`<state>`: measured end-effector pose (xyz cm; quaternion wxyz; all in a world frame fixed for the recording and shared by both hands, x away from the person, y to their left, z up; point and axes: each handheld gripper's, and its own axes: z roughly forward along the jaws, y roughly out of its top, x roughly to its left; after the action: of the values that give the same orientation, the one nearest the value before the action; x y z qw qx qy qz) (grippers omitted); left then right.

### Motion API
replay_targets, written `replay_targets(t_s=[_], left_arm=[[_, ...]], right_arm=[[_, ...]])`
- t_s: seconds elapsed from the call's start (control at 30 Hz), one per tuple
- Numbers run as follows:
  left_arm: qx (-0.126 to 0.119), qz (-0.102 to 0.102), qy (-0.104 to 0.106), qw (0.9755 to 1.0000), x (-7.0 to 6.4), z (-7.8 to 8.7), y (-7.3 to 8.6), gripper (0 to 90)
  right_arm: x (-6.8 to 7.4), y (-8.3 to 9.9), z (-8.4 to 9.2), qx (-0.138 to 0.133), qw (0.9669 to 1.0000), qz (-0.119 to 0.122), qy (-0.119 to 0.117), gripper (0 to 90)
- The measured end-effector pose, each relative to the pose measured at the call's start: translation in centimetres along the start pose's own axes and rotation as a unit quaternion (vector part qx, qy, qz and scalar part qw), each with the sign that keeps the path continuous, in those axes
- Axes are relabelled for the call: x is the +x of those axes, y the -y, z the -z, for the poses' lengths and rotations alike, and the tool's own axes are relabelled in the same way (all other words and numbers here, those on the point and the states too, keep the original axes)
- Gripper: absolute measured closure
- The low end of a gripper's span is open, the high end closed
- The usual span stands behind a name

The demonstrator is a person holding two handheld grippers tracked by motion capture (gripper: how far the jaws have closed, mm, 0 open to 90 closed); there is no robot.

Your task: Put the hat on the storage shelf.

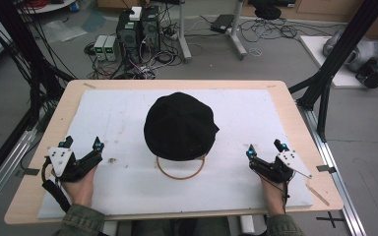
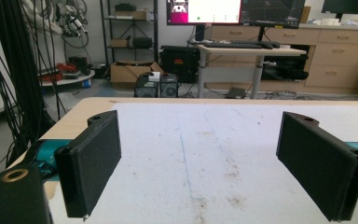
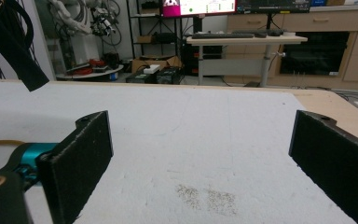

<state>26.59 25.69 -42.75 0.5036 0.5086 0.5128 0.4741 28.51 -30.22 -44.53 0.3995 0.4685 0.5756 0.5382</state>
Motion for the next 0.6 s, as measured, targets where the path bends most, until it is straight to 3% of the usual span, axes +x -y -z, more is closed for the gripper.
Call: replay_targets(t_s=[0.33, 0.6], left_arm=[[0.009, -0.01, 0.014, 0.9998, -0.21, -0.19, 0.06, 14.1], [0.023, -0.015, 0.039, 0.9989, -0.39, -0.36, 0.12, 14.1]], right_arm=[[-0.15, 0.01, 0.08, 0.0, 1.0, 0.0, 0.002, 5.2], [-0.24, 0.03, 0.04, 0.0, 1.0, 0.002, 0.003, 5.2]])
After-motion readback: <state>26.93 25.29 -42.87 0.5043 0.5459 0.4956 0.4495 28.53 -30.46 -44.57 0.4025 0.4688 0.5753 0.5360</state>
